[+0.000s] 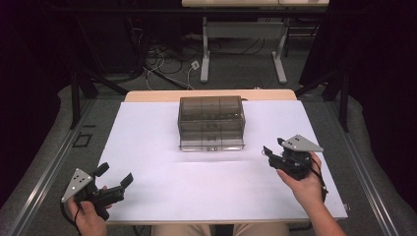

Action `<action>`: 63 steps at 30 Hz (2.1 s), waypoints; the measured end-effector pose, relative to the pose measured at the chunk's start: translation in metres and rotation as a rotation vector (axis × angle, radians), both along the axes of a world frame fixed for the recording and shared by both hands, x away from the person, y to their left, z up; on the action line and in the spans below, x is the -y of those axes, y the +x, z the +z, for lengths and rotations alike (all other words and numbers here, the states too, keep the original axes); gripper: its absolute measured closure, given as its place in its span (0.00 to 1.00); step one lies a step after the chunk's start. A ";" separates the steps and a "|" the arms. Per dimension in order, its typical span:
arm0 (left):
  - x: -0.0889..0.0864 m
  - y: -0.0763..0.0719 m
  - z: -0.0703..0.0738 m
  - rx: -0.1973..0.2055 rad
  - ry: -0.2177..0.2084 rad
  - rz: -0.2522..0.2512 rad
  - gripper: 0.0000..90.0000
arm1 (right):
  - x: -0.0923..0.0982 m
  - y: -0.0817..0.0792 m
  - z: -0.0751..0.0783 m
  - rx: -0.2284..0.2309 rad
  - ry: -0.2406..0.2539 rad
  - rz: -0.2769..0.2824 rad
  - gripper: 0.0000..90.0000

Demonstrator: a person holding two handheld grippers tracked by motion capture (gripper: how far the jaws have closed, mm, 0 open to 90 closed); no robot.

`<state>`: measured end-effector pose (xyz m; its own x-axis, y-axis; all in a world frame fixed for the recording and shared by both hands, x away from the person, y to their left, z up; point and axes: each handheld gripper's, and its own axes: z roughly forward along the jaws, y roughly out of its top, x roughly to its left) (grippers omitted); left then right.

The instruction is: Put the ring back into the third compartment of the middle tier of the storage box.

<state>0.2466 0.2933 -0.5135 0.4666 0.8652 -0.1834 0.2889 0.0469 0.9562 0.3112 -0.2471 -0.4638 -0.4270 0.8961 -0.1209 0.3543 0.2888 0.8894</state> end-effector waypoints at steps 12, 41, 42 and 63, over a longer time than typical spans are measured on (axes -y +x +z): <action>0.000 0.000 -0.001 -0.005 0.002 0.002 0.01 | -0.002 0.017 -0.004 -0.039 -0.028 -0.007 0.51; -0.001 0.001 -0.002 -0.012 0.010 -0.005 0.01 | -0.002 0.053 -0.024 -0.212 -0.019 -0.130 0.56; -0.001 0.001 -0.002 -0.011 0.009 -0.006 0.01 | -0.001 0.055 -0.024 -0.217 -0.015 -0.129 0.57; 0.000 0.001 -0.003 -0.016 0.018 -0.011 0.01 | -0.003 0.077 -0.040 -0.383 -0.011 -0.205 0.67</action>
